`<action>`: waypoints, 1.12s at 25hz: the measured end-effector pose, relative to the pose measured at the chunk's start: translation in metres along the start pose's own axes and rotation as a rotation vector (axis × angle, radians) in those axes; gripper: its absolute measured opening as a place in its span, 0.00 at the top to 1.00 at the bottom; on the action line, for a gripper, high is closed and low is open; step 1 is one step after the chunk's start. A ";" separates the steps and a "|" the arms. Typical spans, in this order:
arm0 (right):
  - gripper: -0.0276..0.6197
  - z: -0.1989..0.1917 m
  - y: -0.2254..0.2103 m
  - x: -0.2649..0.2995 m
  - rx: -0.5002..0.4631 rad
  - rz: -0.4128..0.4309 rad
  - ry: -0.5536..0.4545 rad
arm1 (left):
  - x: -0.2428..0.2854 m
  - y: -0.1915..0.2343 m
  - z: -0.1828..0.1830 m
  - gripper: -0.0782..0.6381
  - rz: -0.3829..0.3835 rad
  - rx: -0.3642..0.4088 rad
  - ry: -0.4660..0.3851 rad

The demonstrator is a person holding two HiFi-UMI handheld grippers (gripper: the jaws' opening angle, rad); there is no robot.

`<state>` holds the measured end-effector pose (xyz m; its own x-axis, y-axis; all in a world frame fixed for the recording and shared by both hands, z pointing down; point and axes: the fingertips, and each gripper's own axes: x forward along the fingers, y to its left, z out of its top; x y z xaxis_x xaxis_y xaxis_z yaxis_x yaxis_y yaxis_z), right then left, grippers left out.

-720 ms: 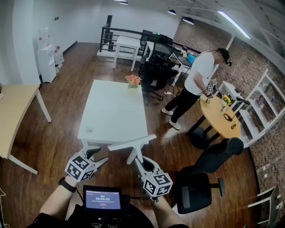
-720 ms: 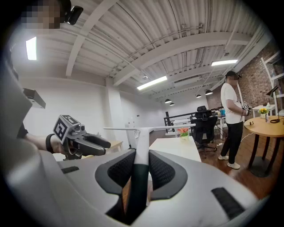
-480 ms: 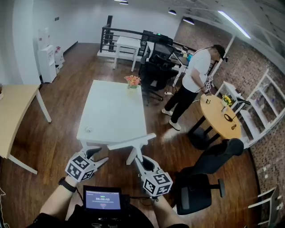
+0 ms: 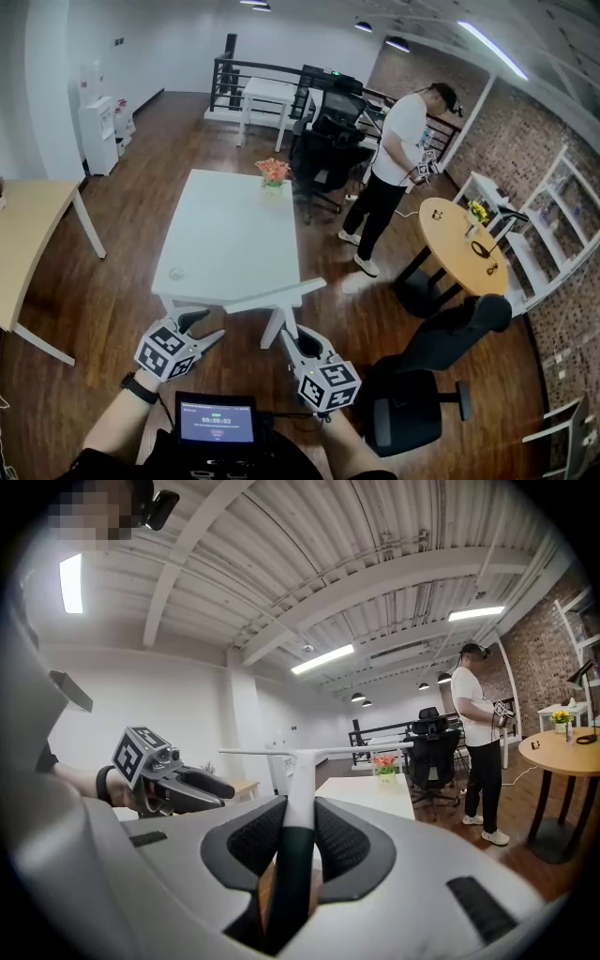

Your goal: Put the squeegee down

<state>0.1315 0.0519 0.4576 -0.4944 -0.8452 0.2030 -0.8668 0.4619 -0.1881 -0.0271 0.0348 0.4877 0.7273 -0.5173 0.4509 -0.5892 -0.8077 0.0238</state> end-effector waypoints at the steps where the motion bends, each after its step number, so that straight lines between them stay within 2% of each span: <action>1: 0.79 0.001 -0.003 -0.001 -0.001 0.002 0.000 | 0.003 -0.001 0.002 0.58 0.004 0.000 0.000; 9: 0.79 0.002 -0.039 -0.002 -0.015 0.005 0.003 | 0.028 -0.010 0.011 0.58 0.016 0.012 0.013; 16: 0.79 0.007 -0.056 0.021 -0.012 0.008 0.009 | 0.043 0.003 0.021 0.58 0.022 0.027 0.018; 22: 0.79 0.022 -0.067 0.066 -0.028 0.013 0.011 | 0.066 0.035 0.025 0.58 0.012 0.019 0.014; 28: 0.79 0.031 -0.093 0.132 -0.044 -0.004 0.031 | 0.103 0.085 0.018 0.58 -0.017 -0.009 0.025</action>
<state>0.1487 -0.1110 0.4719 -0.4918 -0.8390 0.2331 -0.8706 0.4701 -0.1448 0.0039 -0.0923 0.5203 0.7282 -0.4961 0.4728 -0.5800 -0.8137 0.0396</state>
